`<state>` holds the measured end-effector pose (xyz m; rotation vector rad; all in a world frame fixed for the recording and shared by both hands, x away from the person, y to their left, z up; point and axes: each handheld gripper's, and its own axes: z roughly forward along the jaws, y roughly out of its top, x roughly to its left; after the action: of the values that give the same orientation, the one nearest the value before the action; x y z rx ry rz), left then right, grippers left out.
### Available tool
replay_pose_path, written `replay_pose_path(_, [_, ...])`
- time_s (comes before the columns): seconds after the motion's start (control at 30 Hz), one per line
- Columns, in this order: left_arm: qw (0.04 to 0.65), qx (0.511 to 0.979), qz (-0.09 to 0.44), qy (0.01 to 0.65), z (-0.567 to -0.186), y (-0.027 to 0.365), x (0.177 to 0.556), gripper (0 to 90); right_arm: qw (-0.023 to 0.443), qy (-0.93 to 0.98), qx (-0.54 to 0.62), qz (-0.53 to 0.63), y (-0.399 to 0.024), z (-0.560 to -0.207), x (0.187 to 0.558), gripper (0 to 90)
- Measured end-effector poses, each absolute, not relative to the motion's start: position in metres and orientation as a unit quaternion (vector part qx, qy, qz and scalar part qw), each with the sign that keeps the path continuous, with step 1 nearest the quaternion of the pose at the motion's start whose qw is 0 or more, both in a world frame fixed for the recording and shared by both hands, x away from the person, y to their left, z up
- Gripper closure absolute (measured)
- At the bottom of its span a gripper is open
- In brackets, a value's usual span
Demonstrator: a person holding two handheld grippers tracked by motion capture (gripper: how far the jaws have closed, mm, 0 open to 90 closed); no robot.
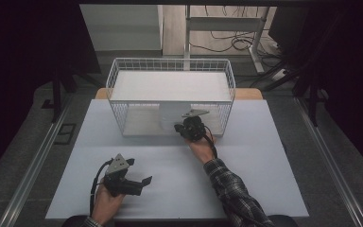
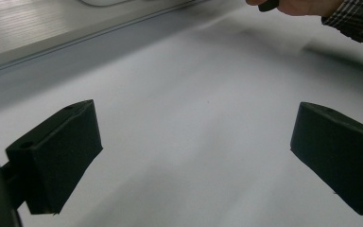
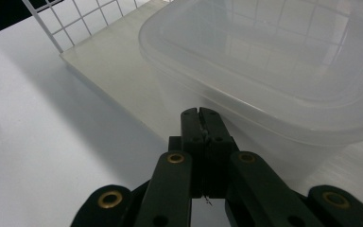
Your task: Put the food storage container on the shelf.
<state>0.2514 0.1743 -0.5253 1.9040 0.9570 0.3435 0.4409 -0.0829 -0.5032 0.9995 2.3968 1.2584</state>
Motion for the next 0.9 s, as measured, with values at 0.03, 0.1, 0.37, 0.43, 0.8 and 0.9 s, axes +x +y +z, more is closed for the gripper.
replay_pose_path(0.03, [0.472, 0.778, 0.139, 0.392, -0.525, 0.174, 0.251, 2.2, 0.127, 0.824, 0.342, 0.433, -0.083, -0.503, 0.44, 88.2])
replay_pose_path(0.1, [0.469, 0.778, 0.136, 0.395, -0.524, 0.174, 0.251, 2.3, 0.127, 0.824, 0.341, 0.434, -0.083, -0.502, 0.439, 85.8])
replay_pose_path(0.37, [0.466, 0.778, 0.136, 0.398, -0.525, 0.174, 0.251, 2.2, 0.12, 0.832, 0.322, 0.435, -0.082, -0.496, 0.428, 72.6])
replay_pose_path(0.43, [0.466, 0.779, 0.137, 0.398, -0.525, 0.174, 0.251, 2.2, 0.12, 0.832, 0.321, 0.436, -0.082, -0.495, 0.425, 69.9])
replay_pose_path(0.8, [0.457, 0.78, 0.127, 0.408, -0.524, 0.174, 0.252, 2.4, 0.124, 0.836, 0.313, 0.434, -0.086, -0.489, 0.414, 56.3])
replay_pose_path(0.9, [0.459, 0.779, 0.124, 0.409, -0.524, 0.175, 0.252, 2.5, 0.122, 0.836, 0.31, 0.435, -0.087, -0.487, 0.41, 51.9])
